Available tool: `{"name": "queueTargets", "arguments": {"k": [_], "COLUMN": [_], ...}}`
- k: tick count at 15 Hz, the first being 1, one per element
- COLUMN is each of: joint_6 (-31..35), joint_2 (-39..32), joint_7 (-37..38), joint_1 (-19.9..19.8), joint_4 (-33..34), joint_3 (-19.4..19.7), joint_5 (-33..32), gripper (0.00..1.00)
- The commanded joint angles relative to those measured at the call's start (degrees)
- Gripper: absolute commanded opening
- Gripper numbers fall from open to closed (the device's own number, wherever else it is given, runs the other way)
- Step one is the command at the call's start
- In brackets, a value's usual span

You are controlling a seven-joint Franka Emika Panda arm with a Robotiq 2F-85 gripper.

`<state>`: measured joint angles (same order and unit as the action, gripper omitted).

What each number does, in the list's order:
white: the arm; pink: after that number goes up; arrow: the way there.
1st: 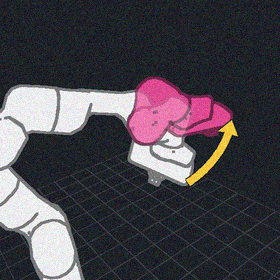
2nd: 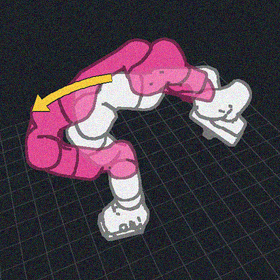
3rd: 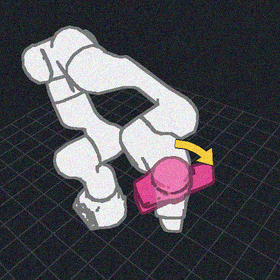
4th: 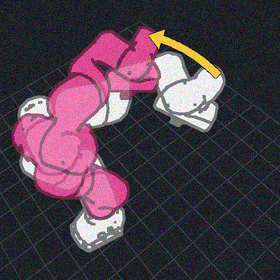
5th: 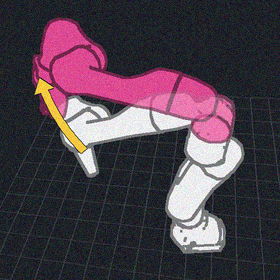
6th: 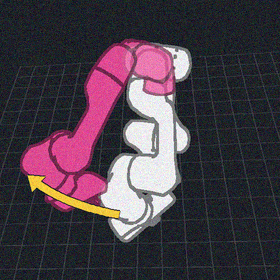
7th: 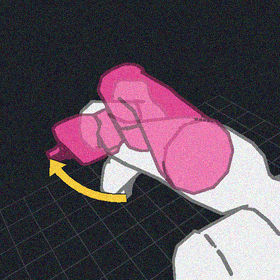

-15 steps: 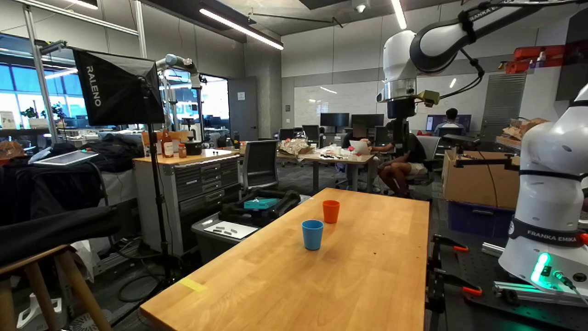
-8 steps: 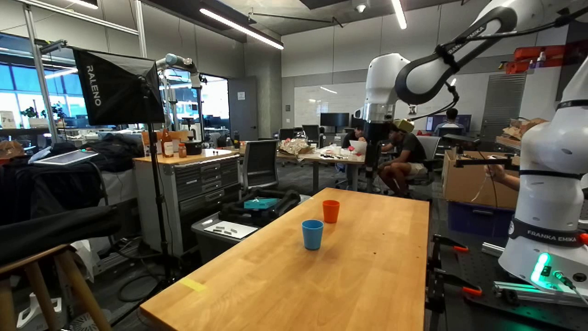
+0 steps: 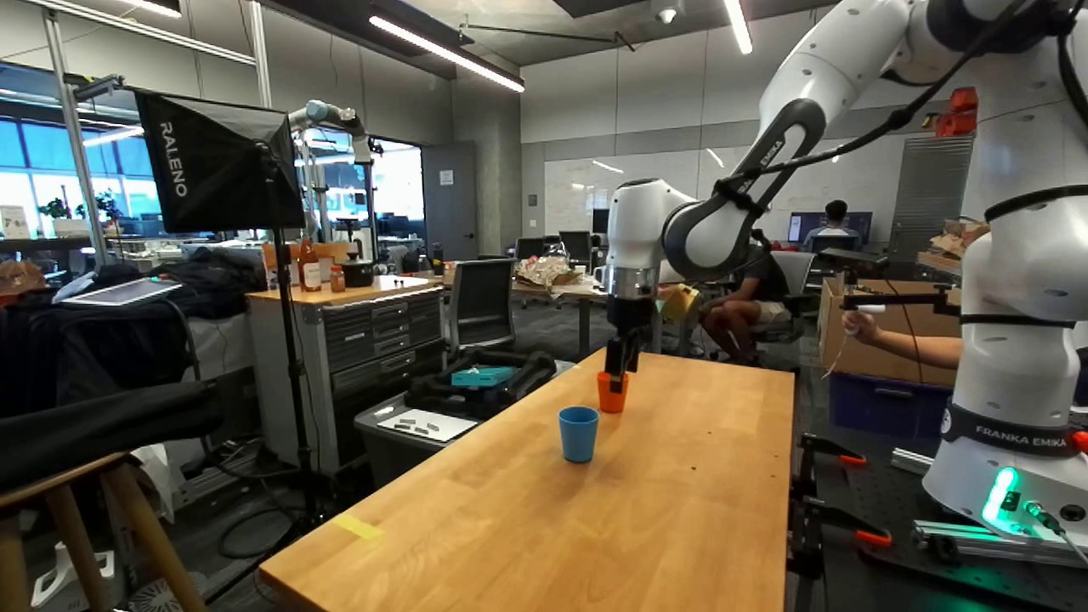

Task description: Put the blue cup inside the orange cup

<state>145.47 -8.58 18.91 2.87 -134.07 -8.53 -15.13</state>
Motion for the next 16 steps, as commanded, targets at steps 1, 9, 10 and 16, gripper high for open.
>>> {"name": "queueTargets", "arguments": {"k": [1, 9, 10, 16], "joint_6": [0.0, -0.7, -0.6, -1.6], "joint_2": [-12.1, -23.8, -24.5, -25.8], "joint_7": [5.3, 4.7, 4.6, 3.5], "joint_1": [5.3, 12.8, 13.2, 12.1], "joint_4": [11.1, 24.2, 25.1, 26.1], "joint_3": [3.1, 6.6, 7.0, 8.3], "joint_5": [-2.8, 0.1, 0.0, 2.5], "gripper": [1.00, 0.75, 0.73, 0.27]}}
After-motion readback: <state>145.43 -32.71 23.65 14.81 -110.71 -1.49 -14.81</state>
